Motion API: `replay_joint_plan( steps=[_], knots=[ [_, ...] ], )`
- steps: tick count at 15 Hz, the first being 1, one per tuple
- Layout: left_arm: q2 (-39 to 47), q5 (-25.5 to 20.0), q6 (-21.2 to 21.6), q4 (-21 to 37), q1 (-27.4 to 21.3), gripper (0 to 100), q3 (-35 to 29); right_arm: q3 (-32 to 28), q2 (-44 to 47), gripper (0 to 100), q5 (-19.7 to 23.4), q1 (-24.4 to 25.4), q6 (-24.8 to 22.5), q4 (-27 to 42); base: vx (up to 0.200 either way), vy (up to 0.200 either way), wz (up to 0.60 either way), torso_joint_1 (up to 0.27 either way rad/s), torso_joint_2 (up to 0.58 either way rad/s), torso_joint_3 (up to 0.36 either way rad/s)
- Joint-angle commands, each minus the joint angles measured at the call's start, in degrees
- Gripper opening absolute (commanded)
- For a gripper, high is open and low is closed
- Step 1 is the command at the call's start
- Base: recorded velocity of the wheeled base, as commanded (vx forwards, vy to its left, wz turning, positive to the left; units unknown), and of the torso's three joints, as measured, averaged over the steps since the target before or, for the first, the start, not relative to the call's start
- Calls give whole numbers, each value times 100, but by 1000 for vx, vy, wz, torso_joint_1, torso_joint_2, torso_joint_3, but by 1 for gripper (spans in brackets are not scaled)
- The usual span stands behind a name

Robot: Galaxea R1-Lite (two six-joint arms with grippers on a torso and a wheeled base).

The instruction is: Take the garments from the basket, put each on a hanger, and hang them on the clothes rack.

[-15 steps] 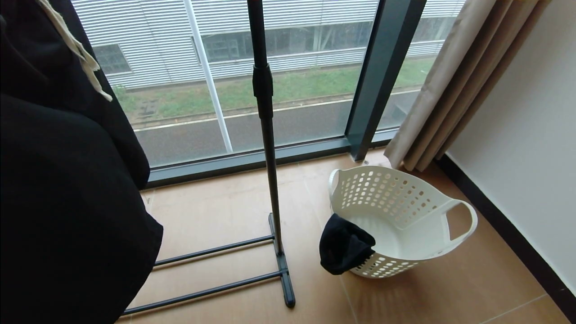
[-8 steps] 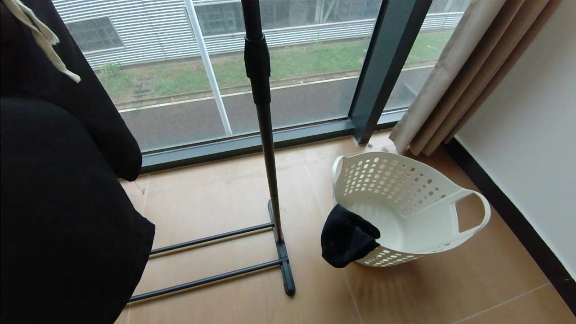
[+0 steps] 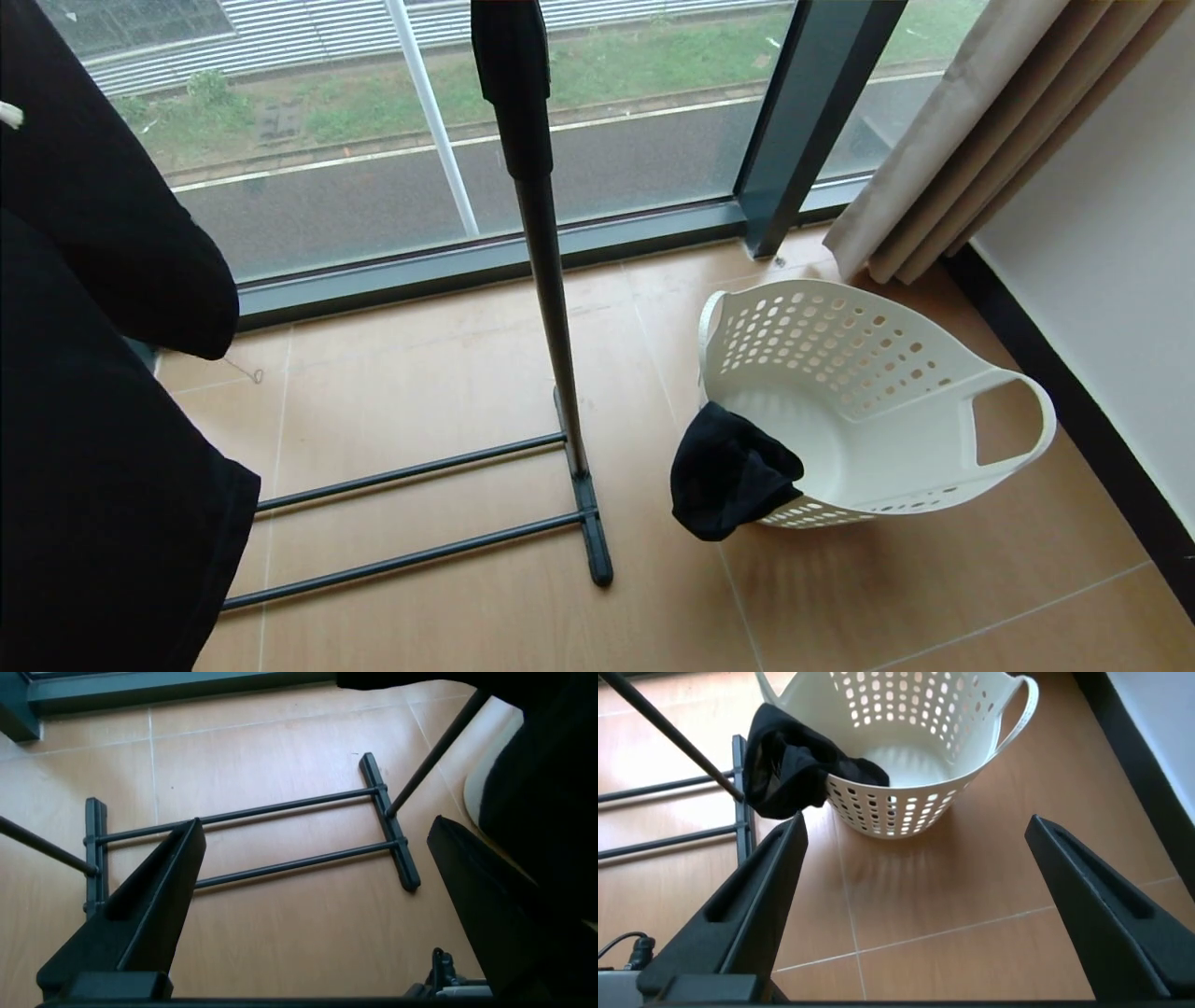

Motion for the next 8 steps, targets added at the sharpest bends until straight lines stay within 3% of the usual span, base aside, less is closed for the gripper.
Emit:
replay_joint_plan(
  steps=[1, 5, 8],
  knots=[
    [-1, 1, 0, 2, 0, 100, 6, 3, -6, 100, 3, 2, -2, -1, 0, 0, 0, -2, 2, -207],
    [-1, 10, 0, 2, 0, 100, 6, -5, 143, 100, -15, 19, -81, 17, 0, 0, 0, 2, 3, -102],
    [-1, 18, 0, 2, -9, 100, 6, -216, 2147, 100, 170, 248, -424, -388, 0, 0, 0, 0, 0, 0]
  ],
)
